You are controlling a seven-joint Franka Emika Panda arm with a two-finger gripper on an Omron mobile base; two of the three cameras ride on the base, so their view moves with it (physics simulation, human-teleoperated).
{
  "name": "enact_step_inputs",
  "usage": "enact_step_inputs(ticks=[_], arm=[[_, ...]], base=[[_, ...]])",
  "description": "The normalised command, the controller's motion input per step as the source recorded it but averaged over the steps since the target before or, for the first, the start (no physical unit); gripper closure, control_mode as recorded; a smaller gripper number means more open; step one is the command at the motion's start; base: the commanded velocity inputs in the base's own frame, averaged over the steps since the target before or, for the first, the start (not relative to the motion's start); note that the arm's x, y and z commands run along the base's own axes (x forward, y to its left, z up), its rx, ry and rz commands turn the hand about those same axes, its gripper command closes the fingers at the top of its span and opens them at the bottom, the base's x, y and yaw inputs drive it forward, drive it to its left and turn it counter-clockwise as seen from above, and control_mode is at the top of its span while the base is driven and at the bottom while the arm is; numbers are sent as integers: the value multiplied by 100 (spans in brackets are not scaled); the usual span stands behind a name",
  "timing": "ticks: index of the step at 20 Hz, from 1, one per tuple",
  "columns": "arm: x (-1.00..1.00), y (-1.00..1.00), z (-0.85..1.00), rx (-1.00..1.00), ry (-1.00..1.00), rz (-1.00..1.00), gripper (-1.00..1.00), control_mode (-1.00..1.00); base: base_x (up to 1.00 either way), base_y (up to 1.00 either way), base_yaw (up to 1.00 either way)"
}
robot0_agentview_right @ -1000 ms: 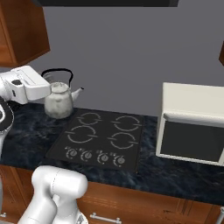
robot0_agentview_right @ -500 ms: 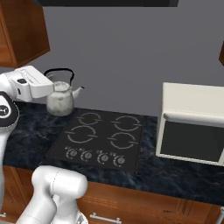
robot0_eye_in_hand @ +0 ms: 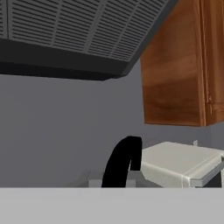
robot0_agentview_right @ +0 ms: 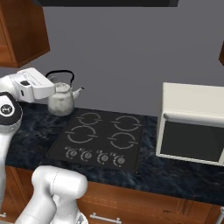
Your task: Pick the kettle from the cabinet and place it on a stove burner. Then pick the pot from the counter and place it on another stove burner. Finally, turn both burners on.
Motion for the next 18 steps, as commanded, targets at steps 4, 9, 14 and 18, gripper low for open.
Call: enact_step_inputs(ticks=[4,9,14,18], arm=[[22,4,-36,-1,-6,0,100,-100],[24,8,-41,-1,-7,0,100,-100],[31,13,-40,0,-3,0,100,-100],[36,15,-38,0,0,0,100,-100]], base=[[0,0,0],[0,0,0],[0,0,0],[0,0,0]])
